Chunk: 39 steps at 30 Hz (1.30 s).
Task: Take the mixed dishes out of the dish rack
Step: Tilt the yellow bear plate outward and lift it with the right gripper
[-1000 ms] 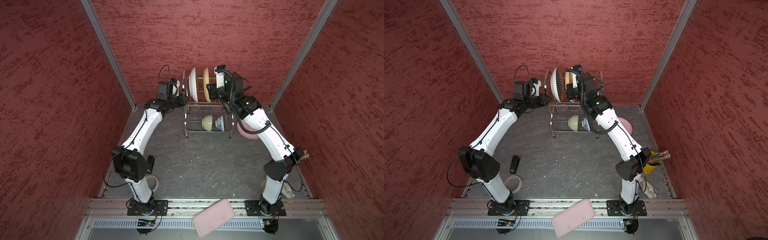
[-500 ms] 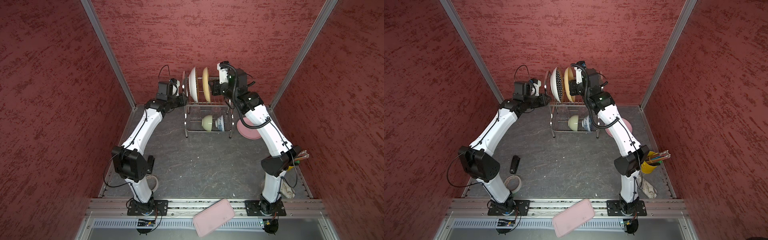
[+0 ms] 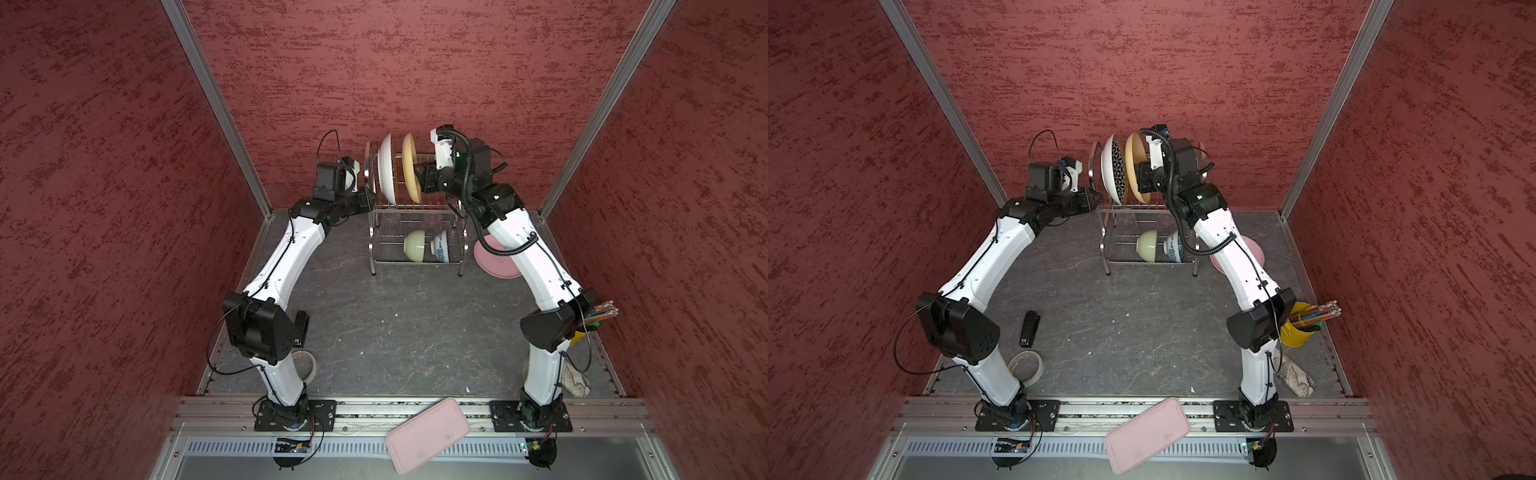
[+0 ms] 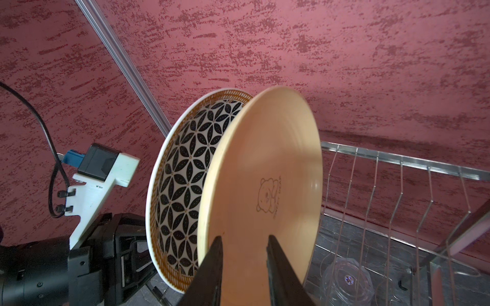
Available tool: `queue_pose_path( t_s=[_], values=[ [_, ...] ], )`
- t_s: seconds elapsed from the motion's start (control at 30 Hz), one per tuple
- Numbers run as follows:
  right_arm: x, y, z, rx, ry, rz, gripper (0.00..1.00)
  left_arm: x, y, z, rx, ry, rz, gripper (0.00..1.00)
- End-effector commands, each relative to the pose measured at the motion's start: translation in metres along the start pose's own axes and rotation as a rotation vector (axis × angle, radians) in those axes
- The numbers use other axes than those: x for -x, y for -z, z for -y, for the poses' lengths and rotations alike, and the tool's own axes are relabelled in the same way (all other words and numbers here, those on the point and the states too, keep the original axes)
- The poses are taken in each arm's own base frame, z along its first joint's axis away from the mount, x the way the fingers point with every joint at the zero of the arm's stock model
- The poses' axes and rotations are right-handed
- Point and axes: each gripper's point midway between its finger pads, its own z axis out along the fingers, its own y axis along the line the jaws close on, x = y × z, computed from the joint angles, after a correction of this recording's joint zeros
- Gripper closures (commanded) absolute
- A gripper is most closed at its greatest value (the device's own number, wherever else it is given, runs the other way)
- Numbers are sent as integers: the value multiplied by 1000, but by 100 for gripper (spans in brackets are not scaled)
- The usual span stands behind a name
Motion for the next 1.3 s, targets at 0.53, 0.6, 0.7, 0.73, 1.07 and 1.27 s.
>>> queue_pose_path(
  t_s=[0.53, 0.6, 0.7, 0.73, 1.07, 1.27],
  values=[
    [31, 32, -21, 71, -2, 70, 65, -25, 2, -19, 80, -2, -84, 72],
    [29, 29, -17, 54, 0, 65, 62, -25, 2, -18, 77, -3, -85, 72],
    [28, 26, -16, 49, 3, 66, 60, -25, 2, -18, 79, -2, -86, 72],
    [27, 24, -16, 51, 3, 65, 60, -24, 2, -18, 80, -3, -85, 72],
    [18, 1, -15, 59, -1, 33, 62, -26, 1, -19, 81, -3, -89, 72],
    [14, -7, -13, 65, -9, 29, 67, -25, 1, -19, 81, -4, -88, 72]
  ],
)
